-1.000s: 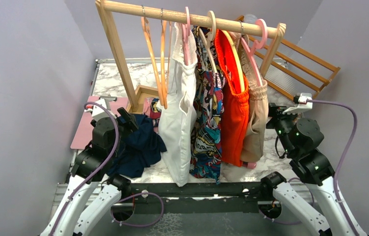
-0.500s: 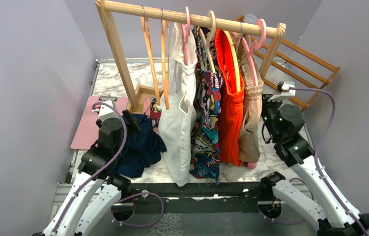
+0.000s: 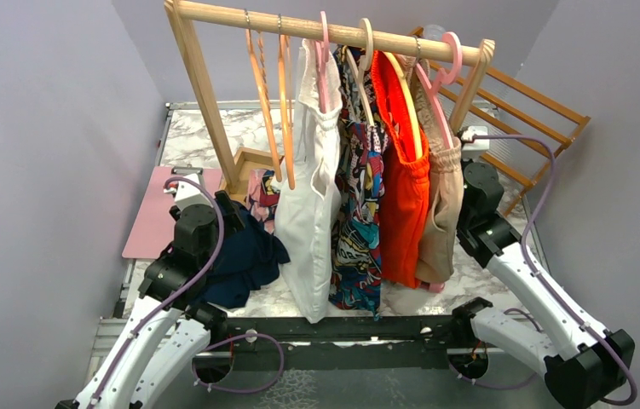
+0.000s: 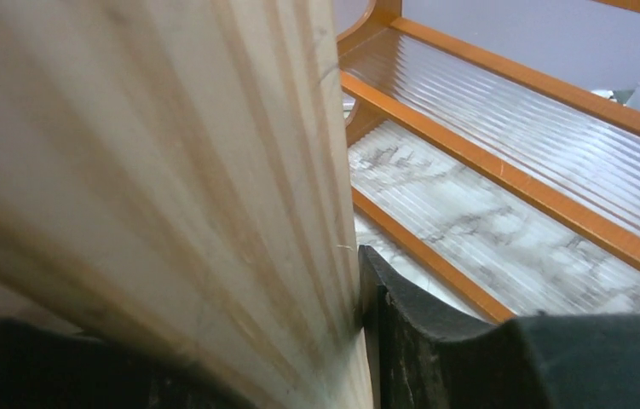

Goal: Place the shorts on the hanger
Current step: Move the clothesline to the center of the board.

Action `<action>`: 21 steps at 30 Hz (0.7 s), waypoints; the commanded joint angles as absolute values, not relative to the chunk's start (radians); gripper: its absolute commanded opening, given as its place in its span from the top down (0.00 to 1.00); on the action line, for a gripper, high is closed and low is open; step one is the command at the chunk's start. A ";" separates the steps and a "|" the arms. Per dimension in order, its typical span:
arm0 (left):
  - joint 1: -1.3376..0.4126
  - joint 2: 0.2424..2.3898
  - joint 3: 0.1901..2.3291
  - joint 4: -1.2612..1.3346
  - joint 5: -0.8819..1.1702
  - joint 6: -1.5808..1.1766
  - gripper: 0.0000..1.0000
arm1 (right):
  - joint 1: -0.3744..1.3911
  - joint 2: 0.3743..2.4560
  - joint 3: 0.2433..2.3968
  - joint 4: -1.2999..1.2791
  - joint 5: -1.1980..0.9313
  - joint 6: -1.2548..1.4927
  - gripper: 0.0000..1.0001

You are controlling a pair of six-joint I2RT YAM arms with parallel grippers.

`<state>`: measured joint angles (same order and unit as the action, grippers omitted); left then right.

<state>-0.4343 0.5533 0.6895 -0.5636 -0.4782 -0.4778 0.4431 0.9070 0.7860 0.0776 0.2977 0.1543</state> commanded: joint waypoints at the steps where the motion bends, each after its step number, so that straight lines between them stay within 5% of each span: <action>1: -0.439 0.565 0.685 -0.531 -0.473 -0.467 0.26 | 0.454 0.941 0.783 0.196 0.218 0.143 0.56; 10: -0.442 0.572 0.685 -0.530 -0.476 -0.466 0.26 | 0.454 1.044 0.815 0.268 0.114 0.191 0.97; 21: -0.442 0.600 0.686 -0.530 -0.482 -0.465 0.27 | 0.454 1.163 0.861 0.389 0.088 0.275 0.99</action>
